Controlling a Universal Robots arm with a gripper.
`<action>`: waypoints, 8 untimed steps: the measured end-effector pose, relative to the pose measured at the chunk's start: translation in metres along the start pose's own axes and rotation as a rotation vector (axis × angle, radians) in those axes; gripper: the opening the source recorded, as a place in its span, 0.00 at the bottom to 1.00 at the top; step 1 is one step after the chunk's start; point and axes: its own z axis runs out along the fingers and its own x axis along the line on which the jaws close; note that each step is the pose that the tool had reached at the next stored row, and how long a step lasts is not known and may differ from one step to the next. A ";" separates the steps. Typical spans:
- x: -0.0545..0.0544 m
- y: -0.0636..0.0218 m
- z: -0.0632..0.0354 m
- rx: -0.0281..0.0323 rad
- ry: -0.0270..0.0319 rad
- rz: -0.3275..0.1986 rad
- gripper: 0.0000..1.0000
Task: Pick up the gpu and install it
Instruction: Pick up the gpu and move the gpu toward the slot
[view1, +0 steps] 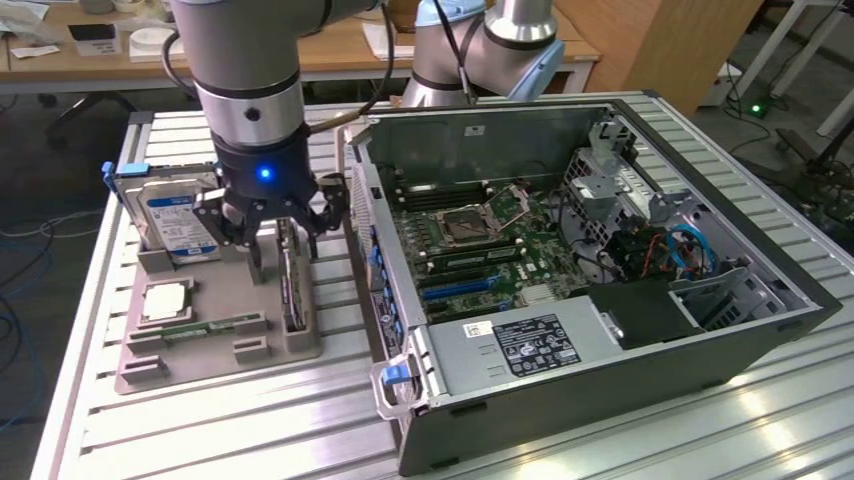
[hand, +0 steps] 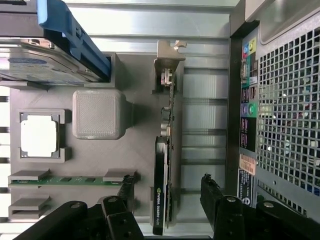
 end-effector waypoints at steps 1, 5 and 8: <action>0.000 -0.0002 0.0005 0.0000 0.0000 0.000 0.65; 0.000 -0.0007 0.0027 0.0001 0.0001 0.000 0.65; 0.000 -0.0011 0.0043 0.0000 0.0001 0.000 0.65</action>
